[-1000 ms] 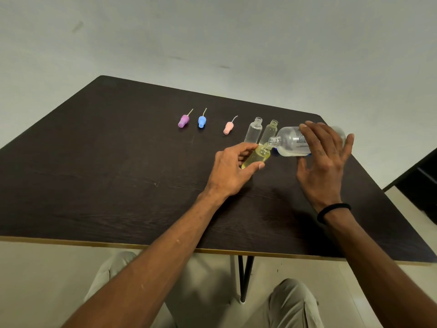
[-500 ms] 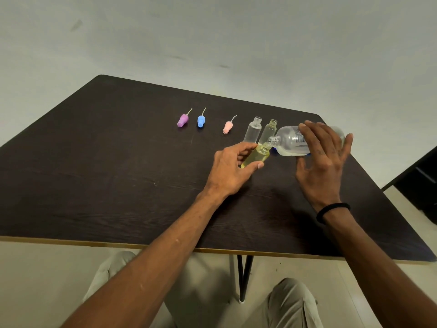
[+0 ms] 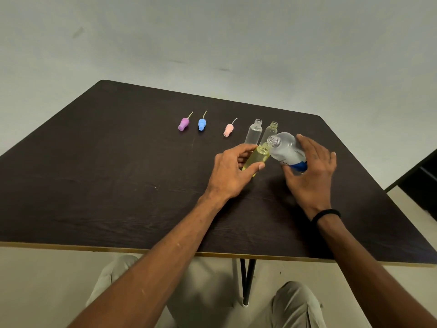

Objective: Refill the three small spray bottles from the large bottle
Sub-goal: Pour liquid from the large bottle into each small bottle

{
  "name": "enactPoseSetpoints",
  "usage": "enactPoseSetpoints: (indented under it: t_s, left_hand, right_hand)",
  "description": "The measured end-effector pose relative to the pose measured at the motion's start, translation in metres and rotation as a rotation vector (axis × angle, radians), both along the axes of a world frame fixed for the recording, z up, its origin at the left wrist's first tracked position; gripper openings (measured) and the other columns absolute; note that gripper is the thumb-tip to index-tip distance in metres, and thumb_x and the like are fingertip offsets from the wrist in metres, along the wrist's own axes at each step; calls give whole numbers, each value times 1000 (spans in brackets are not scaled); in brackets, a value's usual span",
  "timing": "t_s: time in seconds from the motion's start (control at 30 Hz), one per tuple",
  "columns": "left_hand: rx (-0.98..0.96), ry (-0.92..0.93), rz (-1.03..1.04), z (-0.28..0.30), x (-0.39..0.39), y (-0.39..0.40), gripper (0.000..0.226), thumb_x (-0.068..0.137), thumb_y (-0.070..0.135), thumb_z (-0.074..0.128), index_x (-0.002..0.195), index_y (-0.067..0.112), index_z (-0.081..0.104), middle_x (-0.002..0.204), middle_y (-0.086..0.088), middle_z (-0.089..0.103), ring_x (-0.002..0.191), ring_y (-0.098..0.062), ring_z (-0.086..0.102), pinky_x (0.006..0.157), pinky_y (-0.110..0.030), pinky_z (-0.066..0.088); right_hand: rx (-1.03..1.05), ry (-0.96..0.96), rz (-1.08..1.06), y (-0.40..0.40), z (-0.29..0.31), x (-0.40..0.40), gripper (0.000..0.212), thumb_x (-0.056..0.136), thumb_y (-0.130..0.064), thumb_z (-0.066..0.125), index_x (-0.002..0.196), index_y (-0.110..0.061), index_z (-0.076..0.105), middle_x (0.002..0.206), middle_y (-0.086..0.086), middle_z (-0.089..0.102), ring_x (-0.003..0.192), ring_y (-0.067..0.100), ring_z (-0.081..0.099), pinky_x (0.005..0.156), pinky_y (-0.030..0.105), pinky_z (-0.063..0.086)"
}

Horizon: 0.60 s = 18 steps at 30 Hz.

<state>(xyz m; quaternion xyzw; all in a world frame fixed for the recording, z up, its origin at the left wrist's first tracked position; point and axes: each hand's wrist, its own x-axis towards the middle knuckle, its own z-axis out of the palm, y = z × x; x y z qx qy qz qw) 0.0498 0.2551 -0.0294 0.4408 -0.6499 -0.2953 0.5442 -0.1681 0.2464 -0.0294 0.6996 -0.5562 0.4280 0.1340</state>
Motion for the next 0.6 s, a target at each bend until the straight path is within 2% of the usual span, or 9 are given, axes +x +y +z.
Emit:
enactPoseSetpoints:
  t_s: [0.17,0.27,0.47,0.6]
  left_hand:
    - [10,32,29,-1,0,-3,49,86,24,87,133,21,71,116,6,77,107,-3,71,93,-22,60]
    - [21,65,69,-2,1,-5,50,87,25,86,134,20,69,118,4,77,110,-4,71,94,-21,59]
    - [82,180,130,0,3,-10,45,87,18,86,129,19,71,112,9,78,105,-2,72,92,-19,59]
    - [95,199,161,0,6,-19,46,85,18,88,127,18,71,112,6,78,104,-1,73,95,-19,58]
  right_hand:
    - [15,-82,20,-6,-4,2,80,78,-19,94,149,-14,57,144,9,63,136,29,56,114,72,36]
    - [19,-165,37,-8,-4,3,80,79,-23,94,149,-16,56,144,6,63,135,22,55,113,67,43]
    - [14,-418,31,-14,3,9,79,76,-28,96,146,-15,60,140,1,64,130,17,60,109,42,54]
    - [37,-561,-1,-23,9,6,81,76,-36,96,146,-18,60,140,-2,65,128,9,61,109,36,55]
